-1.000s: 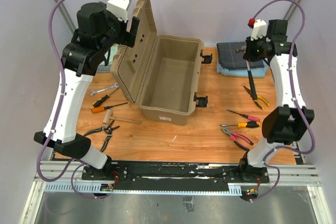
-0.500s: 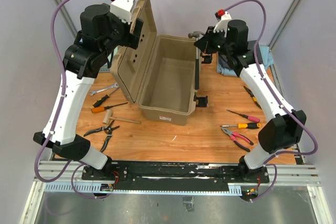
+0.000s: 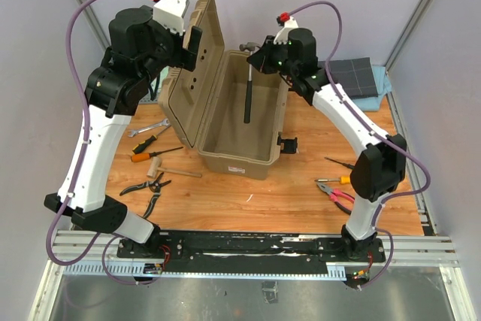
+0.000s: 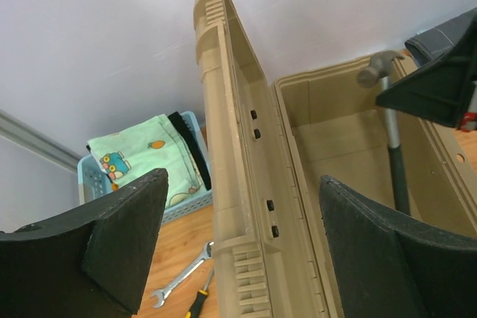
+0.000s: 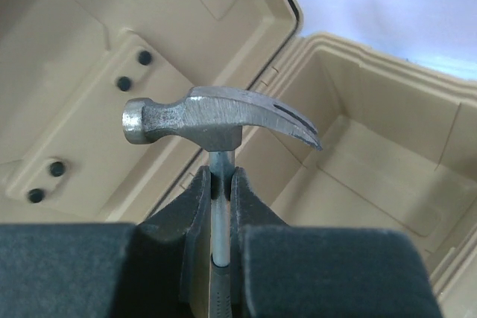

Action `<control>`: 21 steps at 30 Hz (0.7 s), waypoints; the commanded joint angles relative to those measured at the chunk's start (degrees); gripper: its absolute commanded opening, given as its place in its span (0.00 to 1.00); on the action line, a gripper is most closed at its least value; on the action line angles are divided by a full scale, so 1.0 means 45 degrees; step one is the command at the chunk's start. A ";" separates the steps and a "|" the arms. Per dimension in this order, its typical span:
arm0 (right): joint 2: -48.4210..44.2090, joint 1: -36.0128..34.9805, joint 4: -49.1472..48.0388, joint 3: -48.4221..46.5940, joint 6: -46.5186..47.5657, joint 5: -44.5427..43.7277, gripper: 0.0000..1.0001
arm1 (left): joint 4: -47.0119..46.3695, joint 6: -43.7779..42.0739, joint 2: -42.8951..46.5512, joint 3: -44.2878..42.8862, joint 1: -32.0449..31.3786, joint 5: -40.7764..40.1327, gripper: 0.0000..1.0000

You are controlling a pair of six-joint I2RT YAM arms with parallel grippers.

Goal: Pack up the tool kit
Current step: Place the hammer in the toolbox.

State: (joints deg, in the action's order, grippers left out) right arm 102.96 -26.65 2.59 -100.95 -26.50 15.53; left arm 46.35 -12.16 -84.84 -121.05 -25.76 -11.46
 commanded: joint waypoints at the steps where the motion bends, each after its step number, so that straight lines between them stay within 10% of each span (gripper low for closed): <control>1: 0.0727 -0.0229 -0.0928 0.0284 -0.1137 -0.1338 0.01 | -0.0360 0.0284 0.0192 0.0008 -0.0147 0.0125 0.86; 21: 0.5311 -0.1578 0.2083 -0.3523 -0.1824 -0.4748 0.01 | -0.0373 0.0553 -0.0131 -0.0261 -0.0412 0.0165 0.86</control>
State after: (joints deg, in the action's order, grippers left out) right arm 125.05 -32.36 9.47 -111.53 -34.20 -0.47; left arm 46.33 -10.20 -85.03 -121.08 -27.11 -11.27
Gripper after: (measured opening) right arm 0.082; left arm 0.858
